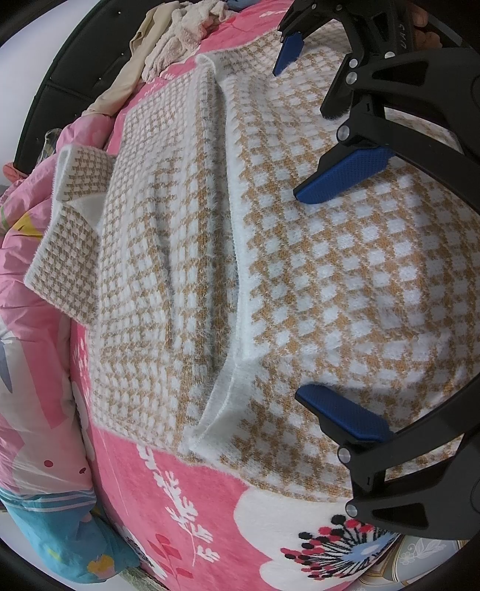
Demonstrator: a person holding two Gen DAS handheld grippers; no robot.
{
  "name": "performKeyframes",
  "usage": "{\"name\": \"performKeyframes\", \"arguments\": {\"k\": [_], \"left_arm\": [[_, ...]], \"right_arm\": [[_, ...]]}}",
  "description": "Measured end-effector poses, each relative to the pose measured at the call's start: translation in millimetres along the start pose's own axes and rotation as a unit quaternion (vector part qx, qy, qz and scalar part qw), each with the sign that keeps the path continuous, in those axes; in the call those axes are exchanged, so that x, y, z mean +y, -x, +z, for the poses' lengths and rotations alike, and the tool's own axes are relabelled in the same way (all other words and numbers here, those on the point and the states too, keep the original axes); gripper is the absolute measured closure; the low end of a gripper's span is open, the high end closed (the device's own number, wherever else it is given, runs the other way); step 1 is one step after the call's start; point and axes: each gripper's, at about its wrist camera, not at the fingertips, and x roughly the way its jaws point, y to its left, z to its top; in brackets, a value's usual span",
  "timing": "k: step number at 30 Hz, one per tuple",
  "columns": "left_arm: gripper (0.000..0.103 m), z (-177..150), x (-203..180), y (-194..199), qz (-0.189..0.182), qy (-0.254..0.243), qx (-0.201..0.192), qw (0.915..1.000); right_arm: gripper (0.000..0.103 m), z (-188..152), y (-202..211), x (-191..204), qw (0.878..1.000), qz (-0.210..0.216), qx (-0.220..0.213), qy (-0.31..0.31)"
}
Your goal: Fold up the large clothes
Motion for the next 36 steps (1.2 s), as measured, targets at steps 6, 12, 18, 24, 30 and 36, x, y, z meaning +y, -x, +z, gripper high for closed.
{"name": "performKeyframes", "arguments": {"k": [6,12,18,24,30,36], "left_arm": [[0.008,0.7,-0.3,-0.2,0.0,0.0,0.0,1.0],[0.008,1.0,-0.3,-0.2,0.001,0.0,0.001,1.0],[0.008,1.2,0.0,0.0,0.001,0.001,0.001,1.0],[0.008,1.0,-0.2,-0.5,0.001,0.0,0.001,1.0],[0.008,0.9,-0.3,-0.8,0.001,0.0,0.001,1.0],[0.008,2.0,1.1,-0.9,0.0,0.003,0.004,1.0]], "right_arm": [[0.006,-0.2,-0.1,0.3,1.0,0.0,0.0,0.0],[0.006,0.1,-0.2,-0.2,1.0,0.0,0.0,0.0],[0.006,0.1,-0.2,-0.2,1.0,0.0,0.0,0.0],[0.006,0.0,-0.4,-0.4,1.0,0.0,-0.001,-0.001],[0.006,-0.2,-0.5,-0.7,1.0,0.0,-0.002,-0.001],[0.006,3.6,4.5,0.8,1.0,0.009,-0.006,-0.005]]}}
